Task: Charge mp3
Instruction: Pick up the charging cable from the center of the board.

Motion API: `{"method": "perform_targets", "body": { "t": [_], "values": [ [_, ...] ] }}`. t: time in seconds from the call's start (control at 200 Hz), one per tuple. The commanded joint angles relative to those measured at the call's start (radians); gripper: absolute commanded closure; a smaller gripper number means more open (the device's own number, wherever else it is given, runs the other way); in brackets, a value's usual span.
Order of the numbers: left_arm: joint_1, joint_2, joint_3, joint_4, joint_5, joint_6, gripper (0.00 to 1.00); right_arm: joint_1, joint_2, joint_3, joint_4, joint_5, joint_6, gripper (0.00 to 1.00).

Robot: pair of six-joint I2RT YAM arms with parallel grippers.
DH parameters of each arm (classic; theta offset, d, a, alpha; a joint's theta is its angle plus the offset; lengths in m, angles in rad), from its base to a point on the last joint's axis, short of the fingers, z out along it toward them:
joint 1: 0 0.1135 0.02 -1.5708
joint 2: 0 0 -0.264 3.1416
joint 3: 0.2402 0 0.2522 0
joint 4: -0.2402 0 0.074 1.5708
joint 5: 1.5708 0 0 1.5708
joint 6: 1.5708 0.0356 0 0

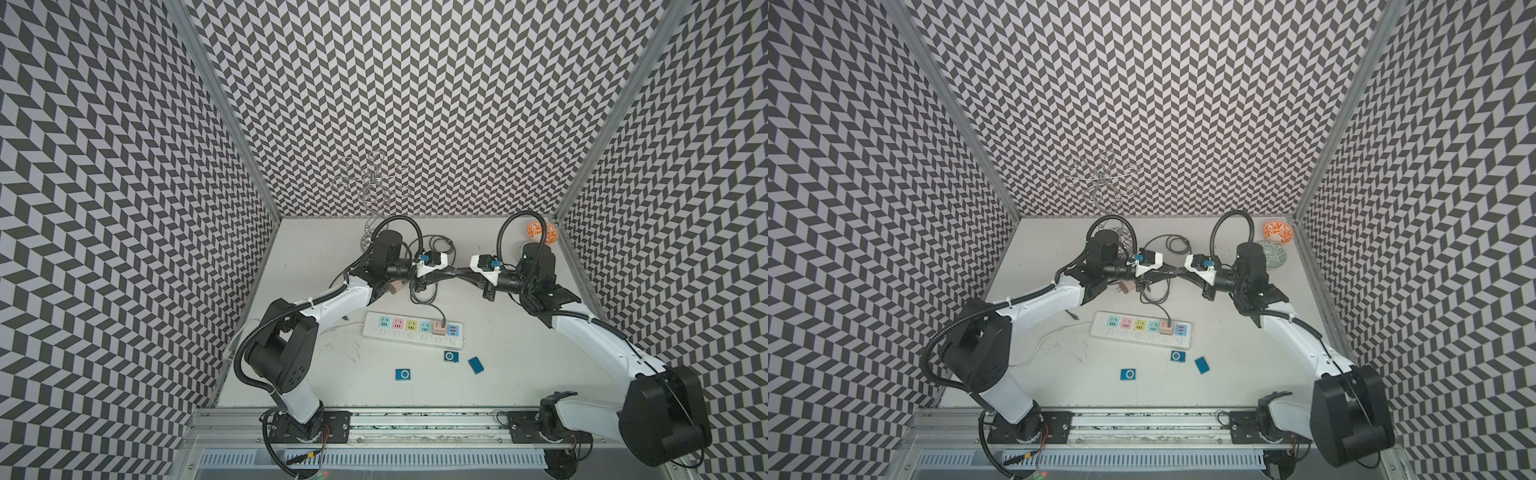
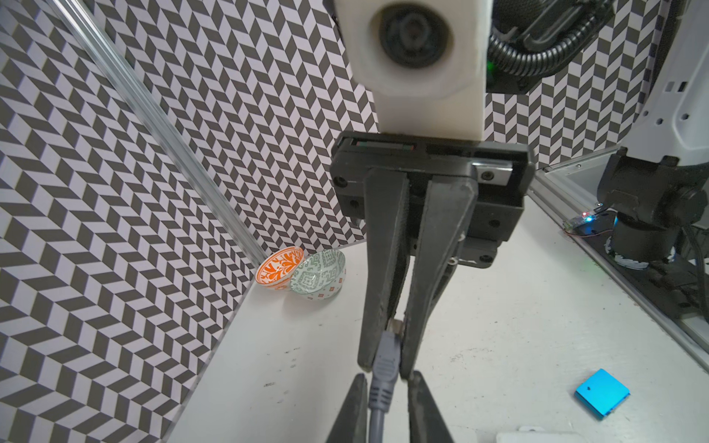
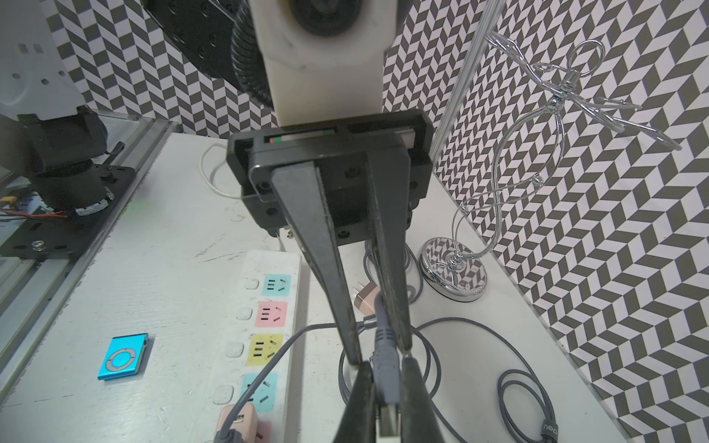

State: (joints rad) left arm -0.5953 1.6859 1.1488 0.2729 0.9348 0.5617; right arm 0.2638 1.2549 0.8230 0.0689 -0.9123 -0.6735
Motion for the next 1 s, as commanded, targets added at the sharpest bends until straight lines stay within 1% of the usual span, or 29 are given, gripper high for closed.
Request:
{"method": "perform_targets", "body": {
  "t": [0.0, 0.16, 0.29, 0.351, 0.396, 0.441, 0.496, 0.561, 0.646, 0.676, 0.711, 0.751, 0.821, 0.896, 0.931, 0.966, 0.996],
  "values": [
    [-0.004, 0.012, 0.034, -0.008, 0.003, 0.005, 0.85, 0.013, -0.025, -0.011, 0.052, -0.068, -0.040, 1.00],
    [-0.006, 0.015, 0.042, -0.009, 0.006, 0.004, 0.91, 0.014, -0.021, -0.015, 0.058, -0.069, -0.037, 1.00],
    [-0.010, 0.021, 0.048, -0.012, 0.012, 0.004, 0.94, 0.017, -0.018, -0.018, 0.068, -0.069, -0.032, 1.00],
    [-0.011, 0.020, 0.049, -0.013, 0.011, 0.005, 0.98, 0.018, -0.014, -0.019, 0.075, -0.068, -0.028, 1.00],
    [-0.011, 0.021, 0.048, -0.013, 0.011, 0.007, 1.00, 0.020, -0.013, -0.021, 0.083, -0.056, -0.009, 0.93],
    [-0.011, 0.020, 0.049, -0.014, 0.010, 0.009, 1.00, 0.020, -0.012, -0.018, 0.089, -0.039, 0.016, 0.87],
    [-0.009, 0.015, 0.048, -0.019, -0.003, 0.015, 1.00, 0.020, -0.013, -0.019, 0.089, -0.017, 0.031, 0.74],
    [-0.004, 0.009, 0.045, -0.020, -0.021, 0.017, 1.00, 0.020, -0.018, -0.023, 0.084, 0.017, 0.060, 0.62],
    [0.007, -0.006, 0.035, -0.013, -0.047, 0.017, 1.00, 0.019, -0.029, -0.023, 0.061, 0.089, 0.112, 0.51],
    [0.010, -0.014, 0.030, -0.011, -0.057, 0.018, 1.00, 0.019, -0.033, -0.021, 0.047, 0.110, 0.121, 0.45],
    [0.016, -0.023, 0.024, -0.008, -0.068, 0.020, 1.00, 0.019, -0.040, -0.023, 0.041, 0.137, 0.168, 0.41],
    [0.020, -0.033, 0.014, -0.005, -0.090, 0.021, 1.00, 0.020, -0.049, -0.022, 0.024, 0.156, 0.192, 0.40],
    [0.028, -0.049, -0.003, -0.005, -0.113, 0.032, 1.00, 0.019, -0.080, -0.019, -0.019, 0.235, 0.260, 0.40],
    [0.034, -0.064, -0.021, -0.002, -0.141, 0.037, 1.00, 0.020, -0.139, -0.043, -0.023, 0.354, 0.388, 0.39],
    [0.037, -0.066, -0.024, -0.006, -0.155, 0.037, 1.00, 0.028, -0.166, -0.038, -0.064, 0.431, 0.456, 0.39],
    [0.038, -0.068, -0.023, -0.015, -0.169, 0.037, 1.00, 0.038, -0.188, -0.025, -0.118, 0.553, 0.547, 0.40],
    [0.039, -0.068, -0.019, -0.026, -0.176, 0.039, 1.00, 0.039, -0.202, -0.012, -0.181, 0.596, 0.600, 0.41]
  ]
}}
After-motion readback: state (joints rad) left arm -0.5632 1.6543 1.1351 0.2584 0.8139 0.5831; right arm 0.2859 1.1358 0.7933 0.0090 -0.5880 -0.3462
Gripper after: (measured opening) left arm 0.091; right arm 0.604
